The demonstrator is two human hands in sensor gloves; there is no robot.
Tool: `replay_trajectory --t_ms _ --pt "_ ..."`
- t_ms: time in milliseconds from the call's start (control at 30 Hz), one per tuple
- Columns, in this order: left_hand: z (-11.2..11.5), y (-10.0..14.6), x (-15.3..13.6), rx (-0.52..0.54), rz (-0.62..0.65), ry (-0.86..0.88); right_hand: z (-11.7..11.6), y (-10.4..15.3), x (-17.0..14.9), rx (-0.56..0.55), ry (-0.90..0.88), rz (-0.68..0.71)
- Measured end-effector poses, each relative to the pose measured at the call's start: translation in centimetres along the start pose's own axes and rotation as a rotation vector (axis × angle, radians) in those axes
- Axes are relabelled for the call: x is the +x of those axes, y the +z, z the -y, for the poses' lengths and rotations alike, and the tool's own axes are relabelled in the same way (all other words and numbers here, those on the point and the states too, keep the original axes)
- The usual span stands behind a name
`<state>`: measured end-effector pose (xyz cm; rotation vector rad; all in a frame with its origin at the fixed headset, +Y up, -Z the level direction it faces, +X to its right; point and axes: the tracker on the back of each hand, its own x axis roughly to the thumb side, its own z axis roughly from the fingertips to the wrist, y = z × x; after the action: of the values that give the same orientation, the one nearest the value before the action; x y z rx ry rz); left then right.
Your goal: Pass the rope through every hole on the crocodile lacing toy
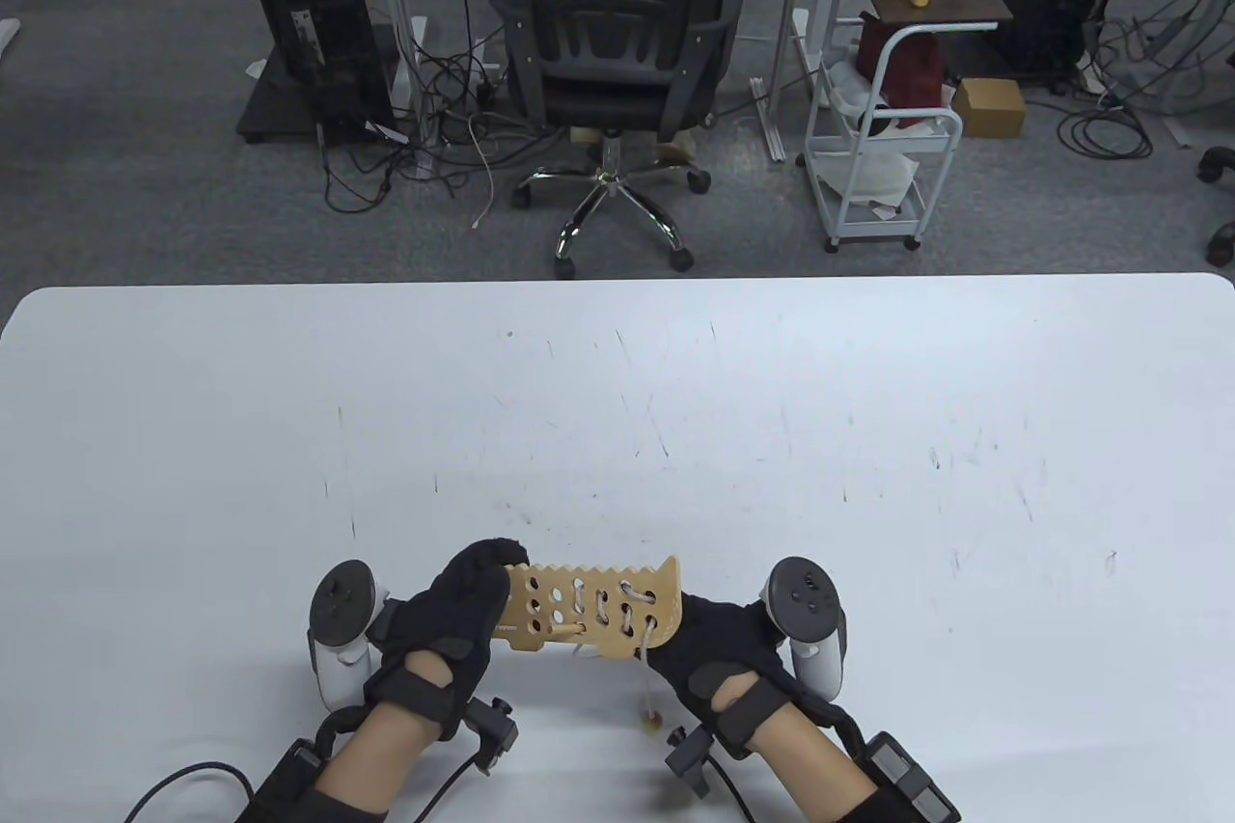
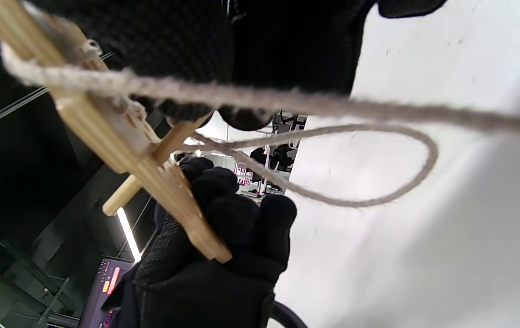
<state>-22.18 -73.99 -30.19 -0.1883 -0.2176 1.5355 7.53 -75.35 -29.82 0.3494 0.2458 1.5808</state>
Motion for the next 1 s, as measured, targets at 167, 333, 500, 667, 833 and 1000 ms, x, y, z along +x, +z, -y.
replay_trajectory --t_ms 167,333,500,667,833,1000 --pt "0.2 0.0 0.0 -0.002 0.005 -0.025 -0.5 0.0 -0.5 0.031 -0.167 -0.039" --pt "0.2 -0.1 0.1 0.0 0.014 -0.048 -0.7 -0.1 -0.8 0.053 -0.229 -0.052" --pt "0.2 -0.1 0.6 0.01 0.075 -0.146 -1.0 0.0 -1.0 0.079 -0.308 -0.067" --pt "0.2 -0.2 1.0 0.02 0.13 -0.253 -1.1 0.0 -0.9 0.103 -0.382 -0.074" --pt "0.3 -0.1 1.5 0.037 0.177 -0.372 -1.0 -0.1 -0.9 0.12 -0.408 -0.069" --pt "0.3 0.1 1.8 0.042 0.213 -0.371 -1.1 -0.1 -0.7 0.127 -0.405 -0.059"
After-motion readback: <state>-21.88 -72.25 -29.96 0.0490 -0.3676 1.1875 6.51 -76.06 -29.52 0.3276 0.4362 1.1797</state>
